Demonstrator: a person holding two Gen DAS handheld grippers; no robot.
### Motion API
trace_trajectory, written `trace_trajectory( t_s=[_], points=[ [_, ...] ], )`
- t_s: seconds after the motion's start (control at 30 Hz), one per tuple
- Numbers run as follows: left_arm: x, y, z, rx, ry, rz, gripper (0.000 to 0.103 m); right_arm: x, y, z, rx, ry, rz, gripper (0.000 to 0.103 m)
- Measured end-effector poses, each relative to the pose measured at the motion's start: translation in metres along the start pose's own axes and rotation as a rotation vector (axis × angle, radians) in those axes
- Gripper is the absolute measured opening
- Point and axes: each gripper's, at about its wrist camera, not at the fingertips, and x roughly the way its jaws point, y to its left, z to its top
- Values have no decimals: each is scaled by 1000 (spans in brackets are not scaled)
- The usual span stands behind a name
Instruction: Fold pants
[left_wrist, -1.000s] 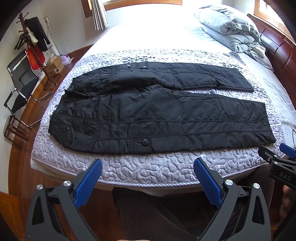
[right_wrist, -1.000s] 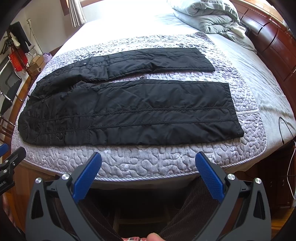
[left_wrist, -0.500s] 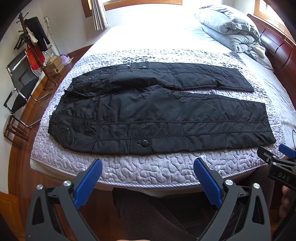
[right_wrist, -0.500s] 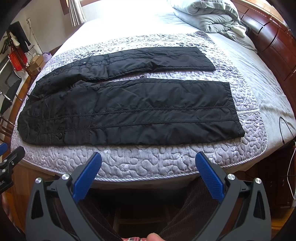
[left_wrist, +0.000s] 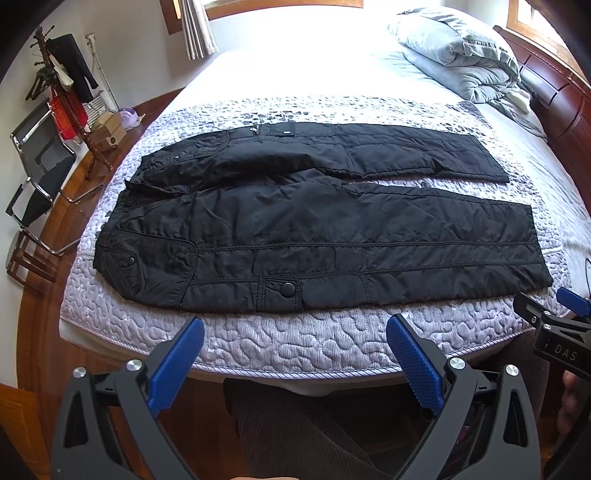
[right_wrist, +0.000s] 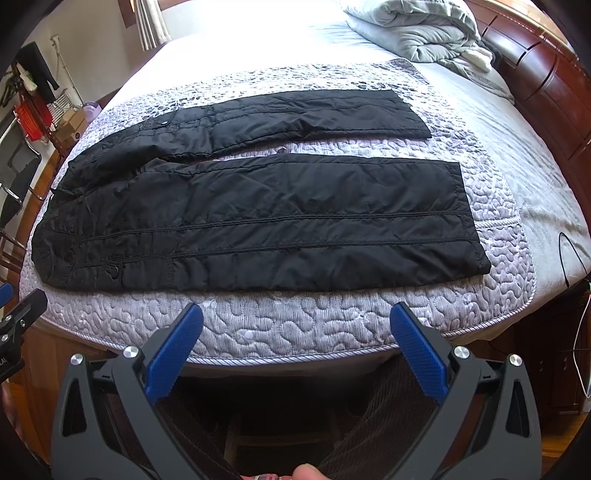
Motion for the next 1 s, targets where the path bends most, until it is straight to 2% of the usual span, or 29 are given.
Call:
trace_trajectory(
  t_s=[0.1, 0.17, 0.27, 0.33, 0.43, 0.5, 0.57, 0.63, 0.7, 0.8, 0.93, 1.0],
  points=[
    [7, 3, 8, 8, 6, -2, 99, 0, -4, 9, -11, -11, 2, 101],
    [7, 8, 19, 9, -19, -15, 99, -3, -12, 22, -17, -39, 8, 101],
    [12, 26, 44, 11, -55, -42, 99, -11, -30, 51, -15, -102, 33, 101],
    [21, 41, 61, 18, -43, -55, 99, -17, -44, 78, -36, -153, 20, 101],
    [50, 76, 98, -28, 43, -82, 99, -13, -64, 115, -56, -207, -110, 101],
    [73, 111, 125, -114, 77, -123, 99, -3, -83, 150, -56, -239, -215, 101],
    [93, 141, 146, -198, 101, -114, 99, 19, -105, 187, -56, -208, -283, 101],
    [112, 170, 168, -254, 110, -85, 99, 49, -126, 221, -54, -141, -290, 101],
    [138, 204, 193, -304, 125, -74, 99, 88, -148, 256, -41, -35, -230, 101],
    [180, 255, 223, -375, 199, -76, 99, 135, -177, 298, 32, 34, -163, 101],
    [232, 320, 245, -536, 285, -64, 99, 198, -213, 351, 167, 110, -32, 101],
    [261, 346, 252, -584, 340, -97, 99, 224, -217, 368, 202, 144, 6, 101]
  ],
)
